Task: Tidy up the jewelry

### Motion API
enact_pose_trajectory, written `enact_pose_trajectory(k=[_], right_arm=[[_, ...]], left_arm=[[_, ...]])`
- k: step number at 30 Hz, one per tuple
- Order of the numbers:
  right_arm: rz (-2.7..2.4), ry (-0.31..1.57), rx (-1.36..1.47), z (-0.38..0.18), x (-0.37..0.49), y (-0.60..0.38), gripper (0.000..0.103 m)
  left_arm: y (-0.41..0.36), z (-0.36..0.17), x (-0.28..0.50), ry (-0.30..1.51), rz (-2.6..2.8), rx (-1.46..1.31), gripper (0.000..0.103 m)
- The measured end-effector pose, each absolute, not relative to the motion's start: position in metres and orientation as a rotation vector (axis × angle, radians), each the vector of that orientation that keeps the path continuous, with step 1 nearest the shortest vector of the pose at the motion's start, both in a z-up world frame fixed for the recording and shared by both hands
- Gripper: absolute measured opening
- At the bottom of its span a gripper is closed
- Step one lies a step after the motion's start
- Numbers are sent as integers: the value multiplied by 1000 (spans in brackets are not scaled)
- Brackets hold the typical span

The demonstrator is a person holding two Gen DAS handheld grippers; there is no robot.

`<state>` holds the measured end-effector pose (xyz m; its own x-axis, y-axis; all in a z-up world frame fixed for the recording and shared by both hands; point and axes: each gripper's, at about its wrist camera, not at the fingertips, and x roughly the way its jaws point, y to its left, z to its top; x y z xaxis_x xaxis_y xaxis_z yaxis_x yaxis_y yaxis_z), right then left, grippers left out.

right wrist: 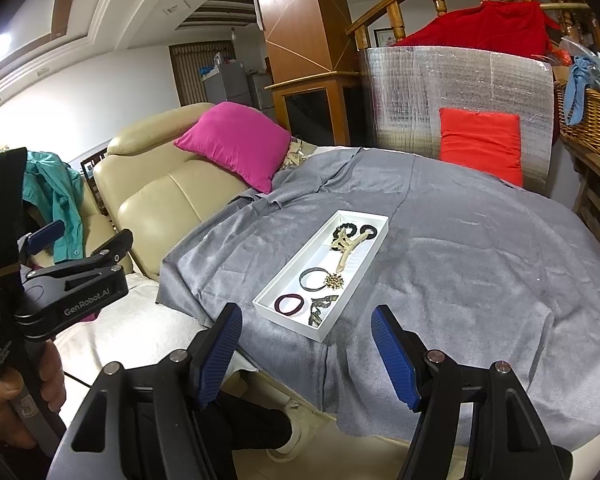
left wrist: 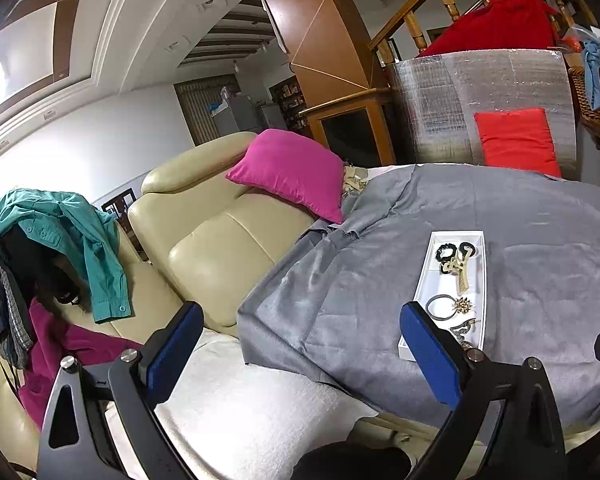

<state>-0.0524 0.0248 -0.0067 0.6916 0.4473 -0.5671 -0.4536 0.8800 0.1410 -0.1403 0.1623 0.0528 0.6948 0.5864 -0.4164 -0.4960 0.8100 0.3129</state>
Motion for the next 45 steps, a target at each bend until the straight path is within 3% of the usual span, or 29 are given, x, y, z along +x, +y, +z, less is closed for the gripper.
enact_pose_trajectory(k=[45], right_arm=[[503, 637, -18, -9, -52, 34, 71]], left_arm=[[175, 42, -139, 554, 609, 175, 98]])
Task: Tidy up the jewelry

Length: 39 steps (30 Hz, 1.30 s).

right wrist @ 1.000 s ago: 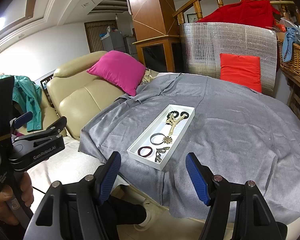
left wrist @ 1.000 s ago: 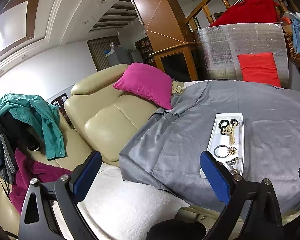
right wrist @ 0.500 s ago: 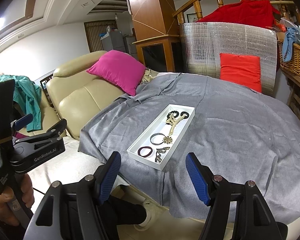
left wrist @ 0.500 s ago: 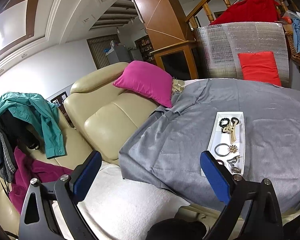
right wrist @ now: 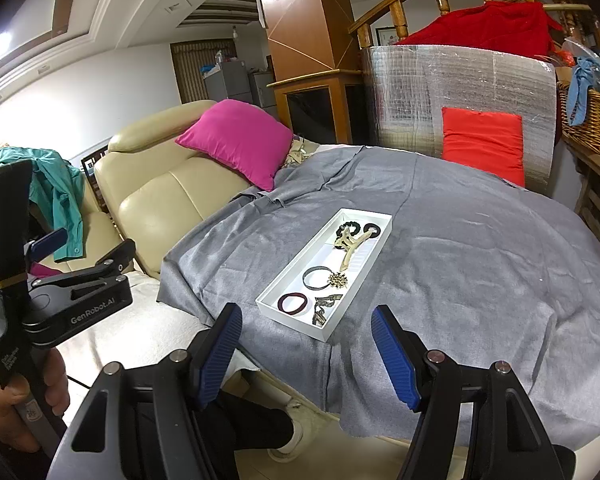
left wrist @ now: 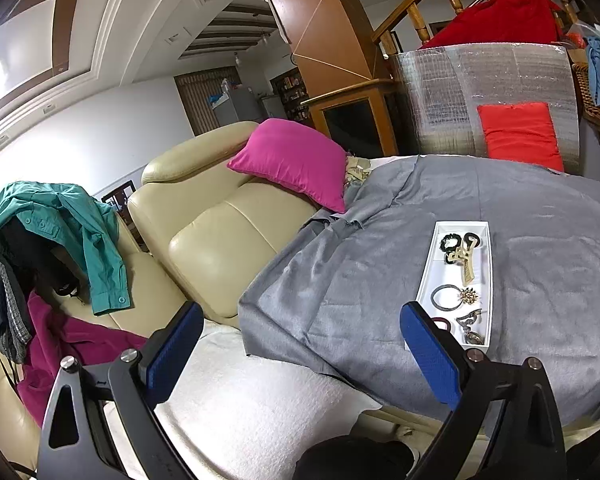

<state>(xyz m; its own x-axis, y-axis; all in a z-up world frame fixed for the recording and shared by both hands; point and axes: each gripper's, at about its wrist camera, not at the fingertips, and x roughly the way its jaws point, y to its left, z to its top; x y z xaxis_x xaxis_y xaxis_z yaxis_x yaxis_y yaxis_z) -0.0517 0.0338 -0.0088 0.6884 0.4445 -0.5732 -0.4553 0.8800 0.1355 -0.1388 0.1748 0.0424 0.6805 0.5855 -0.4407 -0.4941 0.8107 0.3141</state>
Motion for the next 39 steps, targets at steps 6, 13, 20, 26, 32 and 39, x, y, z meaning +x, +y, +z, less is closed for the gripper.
enact_pose_trajectory(k=[6, 13, 20, 26, 32, 39], right_arm=[[503, 636, -18, -9, -52, 34, 71], [504, 633, -15, -8, -51, 34, 71], [507, 619, -23, -5, -49, 39, 71], [489, 616, -19, 0, -44, 44, 71], [491, 618, -23, 1, -40, 52, 71], [494, 617, -37, 2, -39, 63, 71]], left_arm=[[175, 43, -140, 556, 610, 175, 98], [175, 43, -140, 558, 614, 173, 98], [174, 42, -141, 558, 618, 169, 98], [179, 42, -141, 560, 621, 164, 98], [190, 41, -142, 564, 632, 146, 98], [202, 38, -143, 570, 634, 128, 98]])
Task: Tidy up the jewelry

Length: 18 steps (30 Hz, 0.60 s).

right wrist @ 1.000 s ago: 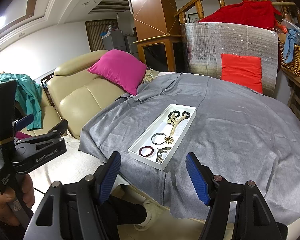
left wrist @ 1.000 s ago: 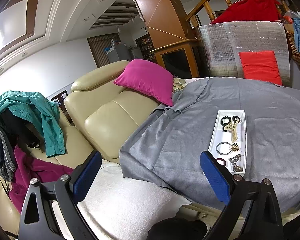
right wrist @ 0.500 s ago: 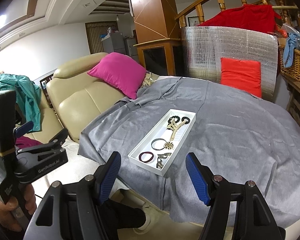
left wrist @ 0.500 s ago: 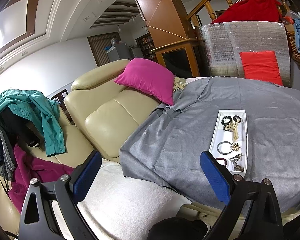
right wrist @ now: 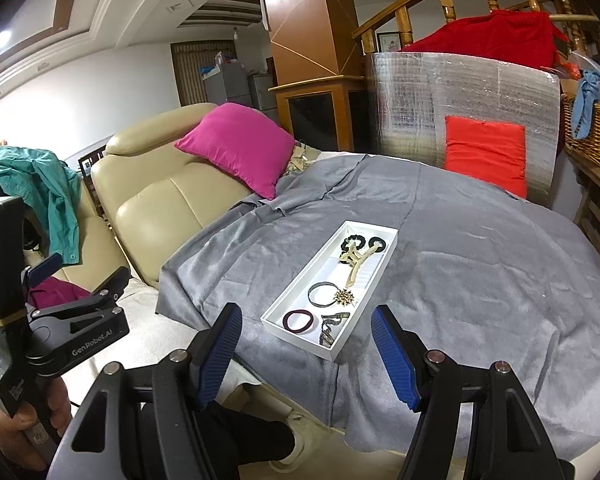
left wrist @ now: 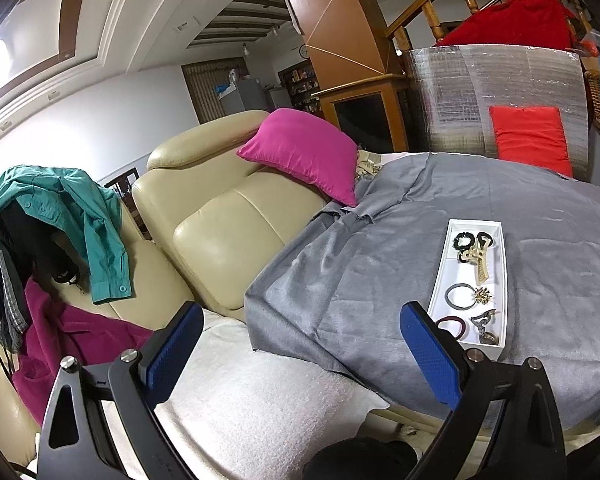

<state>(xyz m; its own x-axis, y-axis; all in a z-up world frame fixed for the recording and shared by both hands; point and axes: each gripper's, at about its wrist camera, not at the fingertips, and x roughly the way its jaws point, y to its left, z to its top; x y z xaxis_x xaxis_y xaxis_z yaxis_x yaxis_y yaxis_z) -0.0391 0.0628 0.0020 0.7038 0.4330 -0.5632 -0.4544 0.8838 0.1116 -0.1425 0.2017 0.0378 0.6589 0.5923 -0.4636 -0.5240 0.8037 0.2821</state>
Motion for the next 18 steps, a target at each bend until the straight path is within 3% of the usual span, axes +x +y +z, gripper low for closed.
enact_pose_trajectory(k=[18], right_arm=[[498, 649, -70, -5, -20, 96, 71]], left_arm=[[235, 25, -136, 600, 658, 82, 98]])
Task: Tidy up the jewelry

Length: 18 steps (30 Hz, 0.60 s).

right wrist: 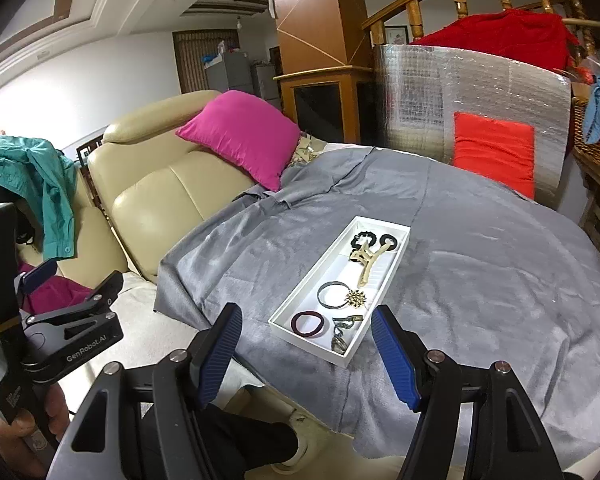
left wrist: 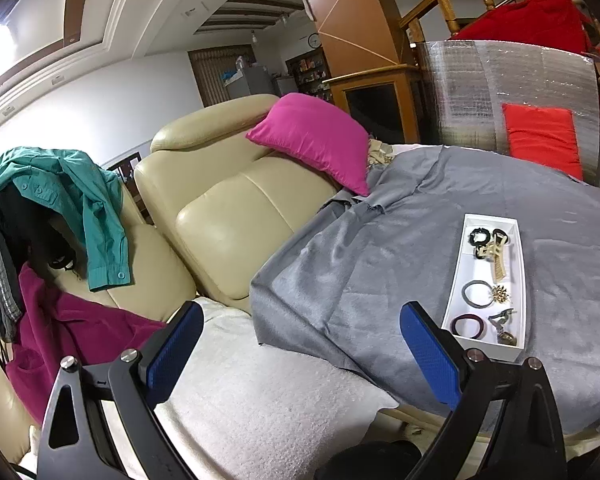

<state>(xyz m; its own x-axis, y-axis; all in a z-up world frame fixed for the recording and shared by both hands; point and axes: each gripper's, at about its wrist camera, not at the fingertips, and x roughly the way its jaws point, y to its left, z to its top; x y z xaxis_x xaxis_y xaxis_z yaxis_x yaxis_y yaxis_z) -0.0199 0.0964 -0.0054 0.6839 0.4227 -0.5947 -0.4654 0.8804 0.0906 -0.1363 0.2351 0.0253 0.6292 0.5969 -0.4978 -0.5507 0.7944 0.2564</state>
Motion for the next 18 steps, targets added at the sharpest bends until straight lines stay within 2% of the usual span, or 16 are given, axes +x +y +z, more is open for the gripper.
enact_pose_trajectory(k=[18], right_arm=[[521, 729, -50, -31, 35, 114, 71]], left_arm=[[253, 7, -95, 678, 685, 89, 98]])
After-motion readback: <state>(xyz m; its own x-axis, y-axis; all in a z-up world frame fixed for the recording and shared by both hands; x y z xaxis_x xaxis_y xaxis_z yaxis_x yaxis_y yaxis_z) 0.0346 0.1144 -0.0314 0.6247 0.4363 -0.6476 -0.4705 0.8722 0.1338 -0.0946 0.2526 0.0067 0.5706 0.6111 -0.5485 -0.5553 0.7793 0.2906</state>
